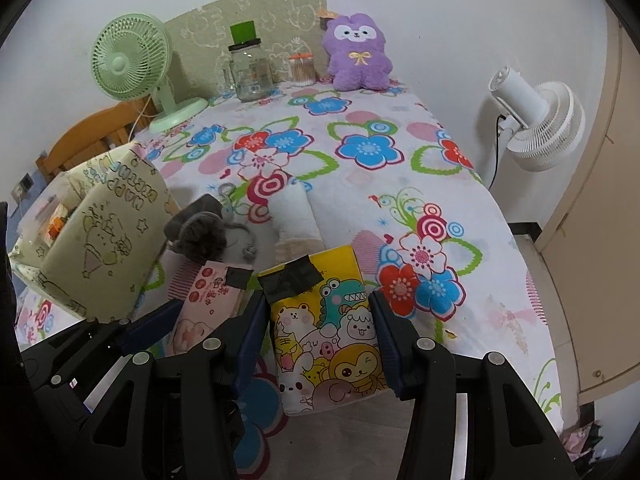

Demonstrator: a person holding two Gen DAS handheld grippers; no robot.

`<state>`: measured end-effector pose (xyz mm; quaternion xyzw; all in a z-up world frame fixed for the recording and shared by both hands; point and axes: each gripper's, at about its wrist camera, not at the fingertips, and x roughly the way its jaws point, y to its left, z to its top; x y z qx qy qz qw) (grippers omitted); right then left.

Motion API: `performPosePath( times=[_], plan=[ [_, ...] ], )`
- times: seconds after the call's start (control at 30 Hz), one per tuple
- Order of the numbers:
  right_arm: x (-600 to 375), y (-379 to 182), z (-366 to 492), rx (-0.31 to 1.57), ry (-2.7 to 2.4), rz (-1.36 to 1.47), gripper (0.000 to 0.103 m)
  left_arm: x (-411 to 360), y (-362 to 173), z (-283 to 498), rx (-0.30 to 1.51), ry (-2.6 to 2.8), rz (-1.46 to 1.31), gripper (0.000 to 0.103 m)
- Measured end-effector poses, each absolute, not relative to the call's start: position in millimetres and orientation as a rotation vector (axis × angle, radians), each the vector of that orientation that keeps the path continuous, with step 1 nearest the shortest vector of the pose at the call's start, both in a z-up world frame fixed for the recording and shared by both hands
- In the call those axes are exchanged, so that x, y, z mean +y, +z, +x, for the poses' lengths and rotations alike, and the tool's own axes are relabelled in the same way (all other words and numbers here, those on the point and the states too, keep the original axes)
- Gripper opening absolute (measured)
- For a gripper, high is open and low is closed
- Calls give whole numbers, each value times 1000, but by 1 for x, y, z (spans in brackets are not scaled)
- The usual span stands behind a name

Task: Organize soft objects
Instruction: 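Grasp the pink wet-wipes pack with the left gripper while the right grasps the yellow cartoon bag, then lift the pink pack and yellow cartoon bag off the sheet with both grippers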

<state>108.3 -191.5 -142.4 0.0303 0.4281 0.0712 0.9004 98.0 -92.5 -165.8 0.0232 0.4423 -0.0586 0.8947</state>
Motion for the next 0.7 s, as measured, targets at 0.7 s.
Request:
performPosePath(
  times=[0.7],
  plan=[
    [-184,-85,93,789,126,83,55,-83,-108,85,808,-116,60,40]
  ],
)
